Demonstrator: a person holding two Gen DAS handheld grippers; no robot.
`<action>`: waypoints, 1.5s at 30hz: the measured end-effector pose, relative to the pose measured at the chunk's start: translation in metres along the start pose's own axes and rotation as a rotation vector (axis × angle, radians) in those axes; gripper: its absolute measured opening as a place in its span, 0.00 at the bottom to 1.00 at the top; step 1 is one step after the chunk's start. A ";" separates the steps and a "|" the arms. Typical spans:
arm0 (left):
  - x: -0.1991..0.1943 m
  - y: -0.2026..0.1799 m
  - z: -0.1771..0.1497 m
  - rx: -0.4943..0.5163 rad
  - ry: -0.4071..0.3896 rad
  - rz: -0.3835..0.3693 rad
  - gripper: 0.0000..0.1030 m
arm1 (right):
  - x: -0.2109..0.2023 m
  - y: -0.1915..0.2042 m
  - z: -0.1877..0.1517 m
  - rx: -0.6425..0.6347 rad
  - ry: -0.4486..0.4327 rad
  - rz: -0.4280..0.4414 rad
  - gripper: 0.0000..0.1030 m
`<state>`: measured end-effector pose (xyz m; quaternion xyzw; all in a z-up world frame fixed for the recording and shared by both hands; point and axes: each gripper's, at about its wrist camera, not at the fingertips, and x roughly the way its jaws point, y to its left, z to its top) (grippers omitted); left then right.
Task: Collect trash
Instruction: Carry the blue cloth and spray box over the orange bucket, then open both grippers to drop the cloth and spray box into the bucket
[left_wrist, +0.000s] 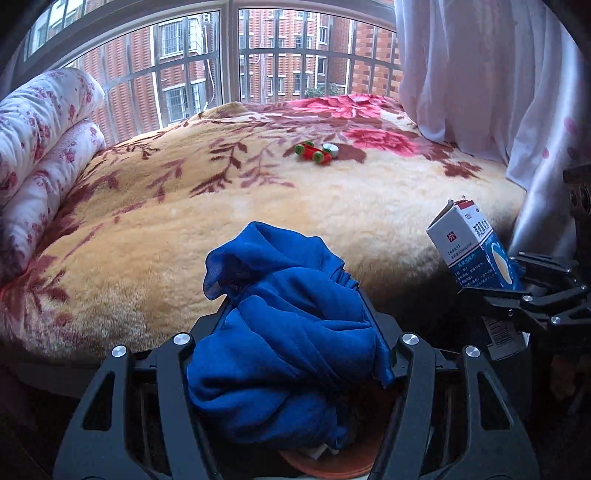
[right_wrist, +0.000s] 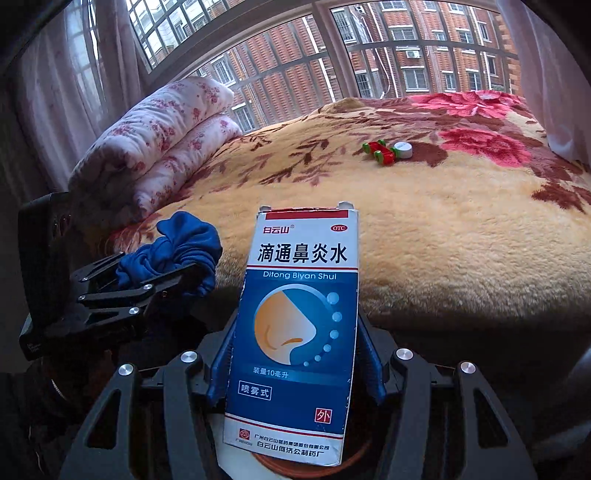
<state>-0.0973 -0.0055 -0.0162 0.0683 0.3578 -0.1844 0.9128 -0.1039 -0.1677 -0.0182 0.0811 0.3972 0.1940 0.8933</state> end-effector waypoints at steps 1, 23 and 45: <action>0.001 -0.001 -0.008 0.009 0.011 0.004 0.59 | 0.002 0.004 -0.006 -0.009 0.016 0.008 0.55; 0.082 -0.010 -0.098 0.031 0.400 -0.076 0.59 | 0.077 0.002 -0.094 -0.012 0.355 -0.056 0.55; 0.110 0.018 -0.101 -0.065 0.496 -0.119 0.78 | 0.086 -0.028 -0.091 0.056 0.379 -0.097 0.79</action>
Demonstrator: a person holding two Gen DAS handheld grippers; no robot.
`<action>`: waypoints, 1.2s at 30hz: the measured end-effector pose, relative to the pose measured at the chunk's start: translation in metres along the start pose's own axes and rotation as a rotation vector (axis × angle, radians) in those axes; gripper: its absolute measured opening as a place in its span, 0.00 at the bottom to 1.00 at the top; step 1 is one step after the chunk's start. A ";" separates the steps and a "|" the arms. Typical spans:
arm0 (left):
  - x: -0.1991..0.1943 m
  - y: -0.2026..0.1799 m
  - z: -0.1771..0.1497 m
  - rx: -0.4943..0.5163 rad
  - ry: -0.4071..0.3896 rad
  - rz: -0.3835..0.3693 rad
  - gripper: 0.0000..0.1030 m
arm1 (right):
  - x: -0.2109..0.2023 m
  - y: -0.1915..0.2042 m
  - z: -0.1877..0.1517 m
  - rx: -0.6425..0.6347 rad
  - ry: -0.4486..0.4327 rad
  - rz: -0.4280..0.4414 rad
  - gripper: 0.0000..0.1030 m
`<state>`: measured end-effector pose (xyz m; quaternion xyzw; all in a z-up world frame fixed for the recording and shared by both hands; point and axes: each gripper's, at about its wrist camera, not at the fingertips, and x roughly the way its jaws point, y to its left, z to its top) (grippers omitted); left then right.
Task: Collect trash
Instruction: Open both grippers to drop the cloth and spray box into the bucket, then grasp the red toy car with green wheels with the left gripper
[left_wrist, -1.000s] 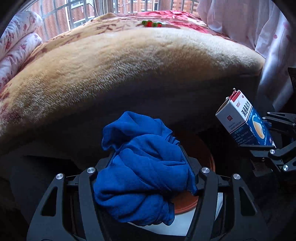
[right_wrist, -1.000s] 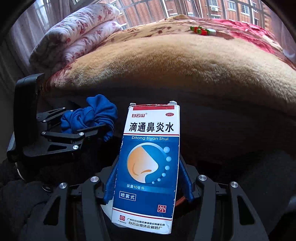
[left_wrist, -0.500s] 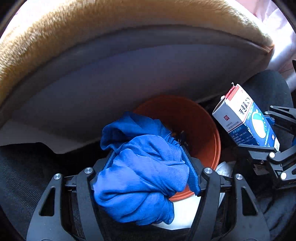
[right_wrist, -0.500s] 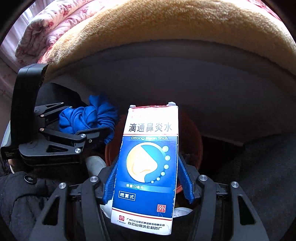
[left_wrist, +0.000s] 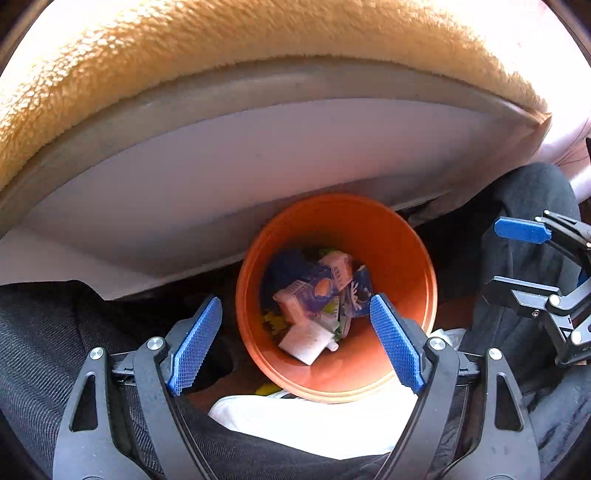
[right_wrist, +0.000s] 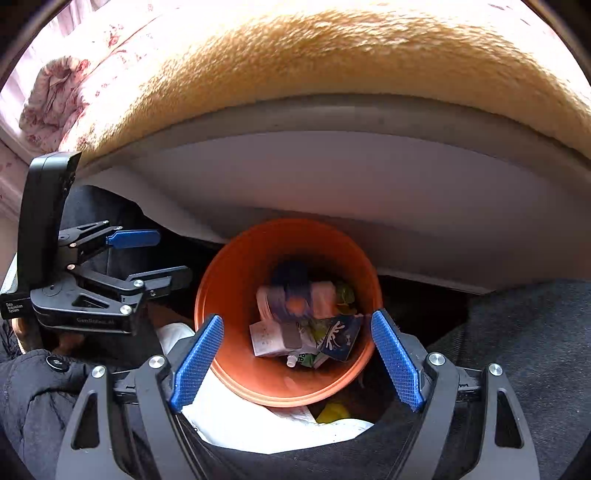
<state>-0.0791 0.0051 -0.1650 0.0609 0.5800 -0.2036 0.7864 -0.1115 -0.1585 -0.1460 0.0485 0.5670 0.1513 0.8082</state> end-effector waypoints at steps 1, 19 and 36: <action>0.000 0.004 -0.003 -0.003 -0.008 -0.005 0.78 | -0.003 -0.001 -0.001 0.001 -0.003 0.003 0.79; -0.106 -0.016 0.023 0.066 -0.330 0.026 0.78 | -0.089 0.013 0.026 -0.130 -0.270 -0.051 0.79; -0.104 -0.056 0.238 0.194 -0.422 0.026 0.88 | -0.133 -0.046 0.072 -0.013 -0.462 -0.056 0.82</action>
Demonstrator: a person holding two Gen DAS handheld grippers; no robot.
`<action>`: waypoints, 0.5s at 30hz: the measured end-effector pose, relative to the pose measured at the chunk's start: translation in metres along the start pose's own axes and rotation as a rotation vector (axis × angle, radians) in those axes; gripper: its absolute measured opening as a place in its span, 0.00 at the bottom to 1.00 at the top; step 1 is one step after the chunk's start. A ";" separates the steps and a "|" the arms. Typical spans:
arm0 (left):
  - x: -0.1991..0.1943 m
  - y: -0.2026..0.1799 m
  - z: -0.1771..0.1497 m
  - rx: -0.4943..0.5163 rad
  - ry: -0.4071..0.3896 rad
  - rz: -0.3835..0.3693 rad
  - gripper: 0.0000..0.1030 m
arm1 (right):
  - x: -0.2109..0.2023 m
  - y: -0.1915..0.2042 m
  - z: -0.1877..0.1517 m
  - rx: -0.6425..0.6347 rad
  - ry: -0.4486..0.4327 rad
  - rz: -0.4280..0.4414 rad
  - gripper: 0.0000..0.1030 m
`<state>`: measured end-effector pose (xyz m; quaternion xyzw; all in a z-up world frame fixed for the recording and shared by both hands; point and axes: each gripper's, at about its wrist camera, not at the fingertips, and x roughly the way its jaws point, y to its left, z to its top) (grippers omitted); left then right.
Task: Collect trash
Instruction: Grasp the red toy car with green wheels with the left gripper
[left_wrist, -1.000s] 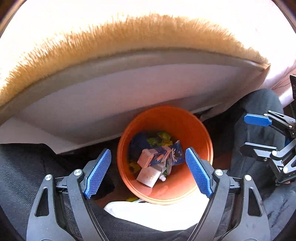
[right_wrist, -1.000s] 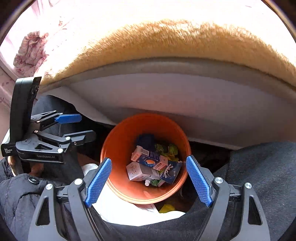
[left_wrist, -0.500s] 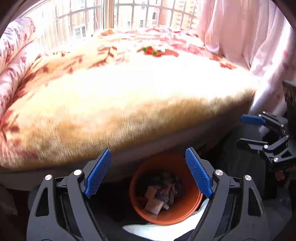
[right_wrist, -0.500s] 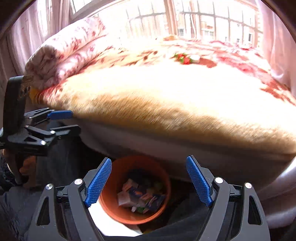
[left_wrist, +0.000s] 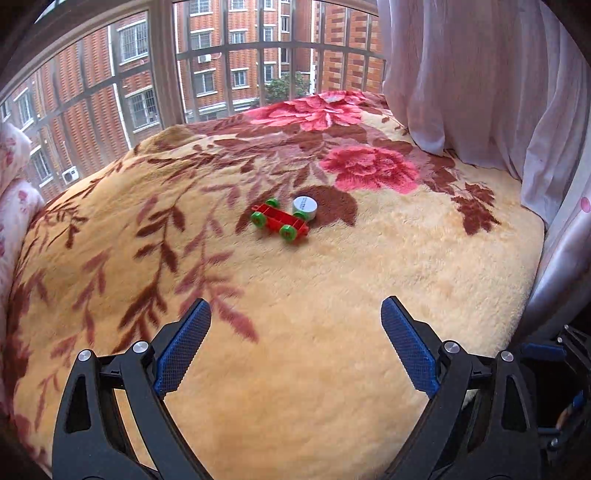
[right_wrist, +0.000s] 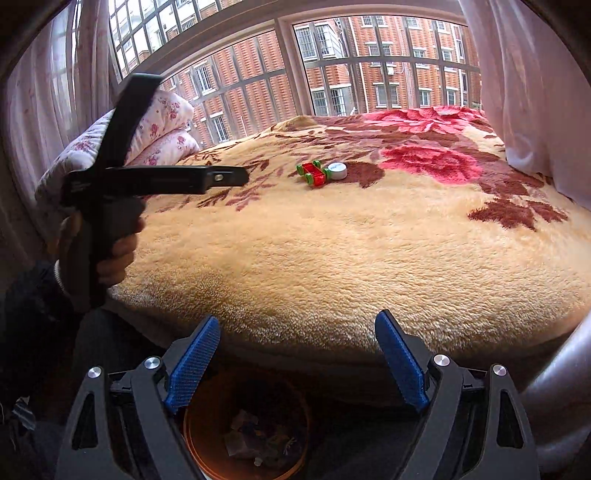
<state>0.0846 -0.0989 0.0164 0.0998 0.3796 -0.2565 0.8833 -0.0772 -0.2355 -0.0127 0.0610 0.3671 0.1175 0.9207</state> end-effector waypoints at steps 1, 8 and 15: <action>0.014 -0.001 0.009 -0.005 0.019 -0.014 0.88 | 0.002 -0.003 0.001 0.008 -0.001 0.005 0.82; 0.100 0.017 0.044 -0.088 0.155 -0.033 0.88 | 0.015 -0.023 0.003 0.039 0.010 -0.017 0.83; 0.148 0.023 0.066 -0.063 0.229 0.046 0.88 | 0.027 -0.040 0.009 0.064 0.023 -0.020 0.83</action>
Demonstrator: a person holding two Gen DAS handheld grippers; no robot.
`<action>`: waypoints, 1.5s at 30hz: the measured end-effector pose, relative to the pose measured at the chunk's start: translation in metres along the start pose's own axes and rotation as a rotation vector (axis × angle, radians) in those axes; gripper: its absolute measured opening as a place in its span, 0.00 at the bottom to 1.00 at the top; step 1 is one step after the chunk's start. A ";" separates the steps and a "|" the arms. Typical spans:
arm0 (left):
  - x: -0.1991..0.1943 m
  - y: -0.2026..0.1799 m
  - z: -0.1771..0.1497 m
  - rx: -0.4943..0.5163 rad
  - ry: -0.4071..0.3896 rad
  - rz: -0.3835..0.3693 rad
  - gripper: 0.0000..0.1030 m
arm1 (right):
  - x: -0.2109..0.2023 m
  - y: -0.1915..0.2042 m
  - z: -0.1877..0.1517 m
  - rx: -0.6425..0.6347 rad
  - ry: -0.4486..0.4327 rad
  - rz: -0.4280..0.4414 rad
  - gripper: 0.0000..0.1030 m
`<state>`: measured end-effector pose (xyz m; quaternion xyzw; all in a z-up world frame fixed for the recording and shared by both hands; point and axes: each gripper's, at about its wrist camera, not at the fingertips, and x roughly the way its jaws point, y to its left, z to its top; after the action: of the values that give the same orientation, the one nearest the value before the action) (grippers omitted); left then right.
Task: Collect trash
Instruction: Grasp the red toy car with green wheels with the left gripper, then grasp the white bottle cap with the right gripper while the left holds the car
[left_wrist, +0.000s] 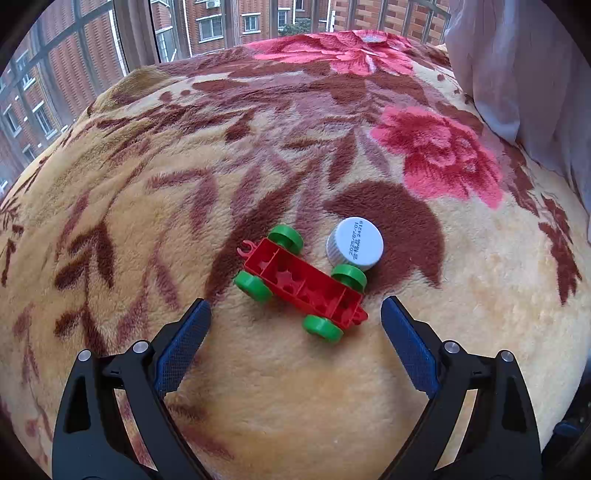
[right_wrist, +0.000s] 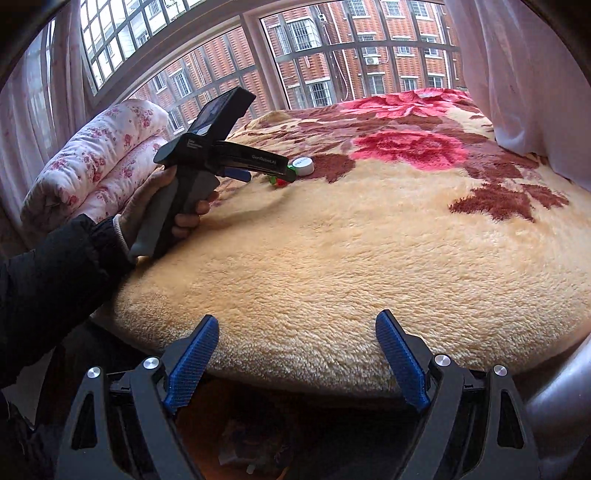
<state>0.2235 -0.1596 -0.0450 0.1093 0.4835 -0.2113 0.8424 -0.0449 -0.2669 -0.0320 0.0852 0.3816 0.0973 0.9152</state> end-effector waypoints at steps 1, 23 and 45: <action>0.005 0.000 0.003 0.009 0.005 0.011 0.88 | 0.002 -0.001 0.001 0.002 0.001 0.001 0.83; -0.042 0.020 -0.026 -0.039 -0.112 -0.001 0.64 | 0.004 0.006 0.044 -0.072 -0.030 0.002 0.85; -0.132 0.086 -0.144 -0.339 -0.236 0.180 0.64 | 0.190 0.015 0.189 -0.041 0.092 -0.055 0.76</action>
<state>0.0943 0.0051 -0.0063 -0.0168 0.3987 -0.0623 0.9148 0.2197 -0.2220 -0.0264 0.0515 0.4234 0.0836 0.9006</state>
